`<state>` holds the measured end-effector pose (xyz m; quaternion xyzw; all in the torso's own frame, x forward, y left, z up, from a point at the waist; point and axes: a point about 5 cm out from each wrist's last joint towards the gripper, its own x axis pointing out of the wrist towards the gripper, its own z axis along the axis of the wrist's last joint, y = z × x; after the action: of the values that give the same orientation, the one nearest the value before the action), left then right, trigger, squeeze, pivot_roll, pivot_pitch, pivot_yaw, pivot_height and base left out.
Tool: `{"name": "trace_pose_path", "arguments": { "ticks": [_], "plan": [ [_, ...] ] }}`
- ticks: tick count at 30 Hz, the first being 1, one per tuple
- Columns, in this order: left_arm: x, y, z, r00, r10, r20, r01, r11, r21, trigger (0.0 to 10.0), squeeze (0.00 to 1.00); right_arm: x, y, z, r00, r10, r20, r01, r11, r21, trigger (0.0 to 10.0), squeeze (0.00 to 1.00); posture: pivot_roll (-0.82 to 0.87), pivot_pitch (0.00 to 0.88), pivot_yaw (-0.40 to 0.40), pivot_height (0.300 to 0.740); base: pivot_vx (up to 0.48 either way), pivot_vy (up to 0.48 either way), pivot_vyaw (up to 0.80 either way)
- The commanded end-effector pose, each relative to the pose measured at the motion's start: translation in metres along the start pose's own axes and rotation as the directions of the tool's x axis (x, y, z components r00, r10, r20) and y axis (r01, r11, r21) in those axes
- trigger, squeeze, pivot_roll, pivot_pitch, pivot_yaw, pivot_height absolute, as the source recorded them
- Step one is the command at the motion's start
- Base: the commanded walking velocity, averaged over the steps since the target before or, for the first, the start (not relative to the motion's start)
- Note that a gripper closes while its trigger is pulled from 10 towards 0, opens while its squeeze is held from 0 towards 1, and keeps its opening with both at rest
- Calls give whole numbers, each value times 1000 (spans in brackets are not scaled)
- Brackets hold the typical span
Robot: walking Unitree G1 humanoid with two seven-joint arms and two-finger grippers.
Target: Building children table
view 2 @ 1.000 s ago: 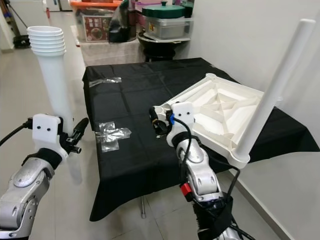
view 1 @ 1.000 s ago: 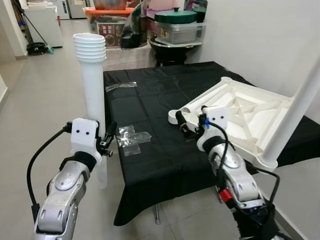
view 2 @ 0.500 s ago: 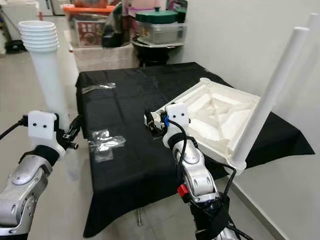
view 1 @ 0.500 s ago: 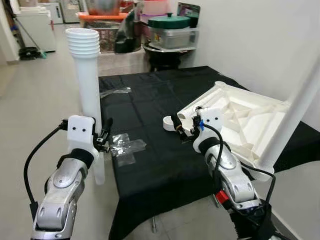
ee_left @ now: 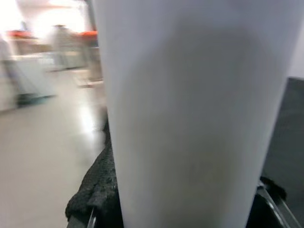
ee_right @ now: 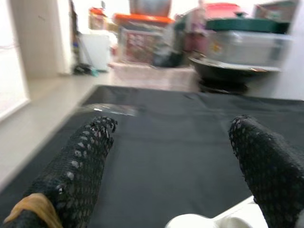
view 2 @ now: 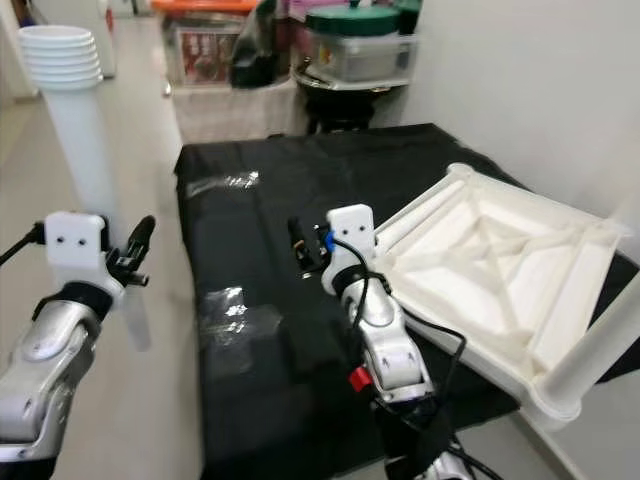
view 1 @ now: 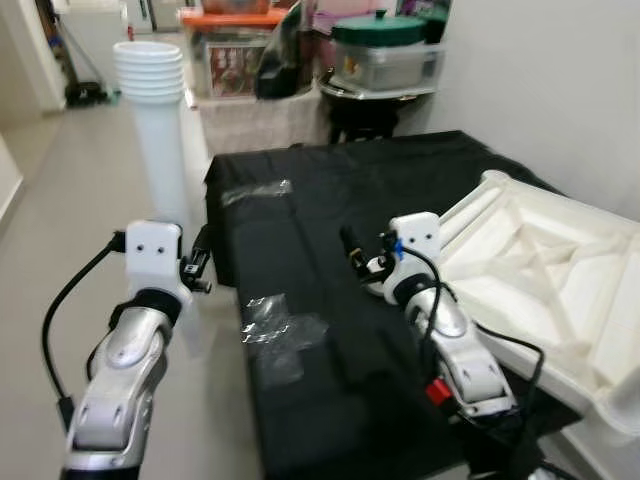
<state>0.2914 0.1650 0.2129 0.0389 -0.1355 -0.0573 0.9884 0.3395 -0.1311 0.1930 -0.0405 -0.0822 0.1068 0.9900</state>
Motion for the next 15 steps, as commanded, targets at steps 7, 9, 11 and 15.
{"name": "trace_pose_path", "arguments": {
  "ticks": [7, 9, 11, 15],
  "plan": [
    [-1, 3, 0, 1000, 4, 0, -4, 999, 45, 10000, 0, 1, 7, 0, 1000, 8, 6, -8, 1000, 2, 10000, 0, 57, 0, -27, 740, 0, -252, 0],
    [-1, 2, -1, 1000, 3, -3, -3, 999, 47, 10000, 0, 2, 7, -1, 1000, 6, 3, -6, 1000, 4, 10000, 0, 59, 0, -28, 740, 0, -439, 0],
    [-1, 2, -1, 1000, 2, -2, -1, 999, 47, 10000, 0, 2, 8, -1, 1000, 6, 3, -6, 1000, 5, 10000, 0, 59, 0, -28, 740, 0, -439, 0],
    [-1, 2, -1, 1000, 5, -3, -5, 999, 43, 10000, 0, 1, 7, -3, 1000, 7, -8, -6, 1000, 4, 10000, 0, 60, 0, -29, 740, 0, -442, 0]
  ]
}}
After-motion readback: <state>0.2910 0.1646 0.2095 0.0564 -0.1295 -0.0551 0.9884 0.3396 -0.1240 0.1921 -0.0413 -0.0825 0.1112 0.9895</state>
